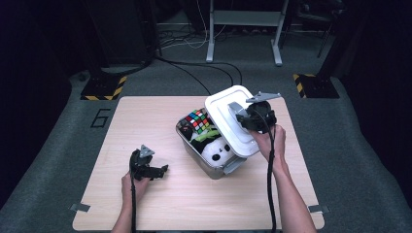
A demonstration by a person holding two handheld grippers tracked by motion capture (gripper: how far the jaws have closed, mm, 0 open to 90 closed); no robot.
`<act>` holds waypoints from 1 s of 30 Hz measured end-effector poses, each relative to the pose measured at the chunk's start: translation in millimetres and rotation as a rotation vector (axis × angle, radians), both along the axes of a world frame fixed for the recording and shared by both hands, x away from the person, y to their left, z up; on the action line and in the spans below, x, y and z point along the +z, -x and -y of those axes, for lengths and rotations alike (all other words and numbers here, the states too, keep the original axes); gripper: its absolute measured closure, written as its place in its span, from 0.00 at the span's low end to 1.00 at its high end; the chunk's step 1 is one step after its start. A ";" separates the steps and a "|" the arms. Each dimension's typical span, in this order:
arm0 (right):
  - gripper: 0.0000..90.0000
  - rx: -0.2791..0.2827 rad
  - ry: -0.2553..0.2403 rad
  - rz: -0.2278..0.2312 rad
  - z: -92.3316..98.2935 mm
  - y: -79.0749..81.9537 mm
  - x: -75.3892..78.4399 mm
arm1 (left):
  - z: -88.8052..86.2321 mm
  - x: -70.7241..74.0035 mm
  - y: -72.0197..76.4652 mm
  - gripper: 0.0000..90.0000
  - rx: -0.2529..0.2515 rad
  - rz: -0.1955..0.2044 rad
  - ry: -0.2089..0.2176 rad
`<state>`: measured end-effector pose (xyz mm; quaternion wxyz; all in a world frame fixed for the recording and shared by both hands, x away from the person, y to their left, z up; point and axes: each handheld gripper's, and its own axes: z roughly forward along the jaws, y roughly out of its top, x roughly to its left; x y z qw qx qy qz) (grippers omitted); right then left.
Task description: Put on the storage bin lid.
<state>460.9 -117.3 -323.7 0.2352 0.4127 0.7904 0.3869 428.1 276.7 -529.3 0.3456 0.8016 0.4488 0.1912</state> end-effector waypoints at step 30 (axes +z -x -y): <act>0.74 0.097 -0.019 -0.040 -60.3 0.7 -19.7 | 0.2 -0.1 0.0 0.06 0.002 0.000 0.003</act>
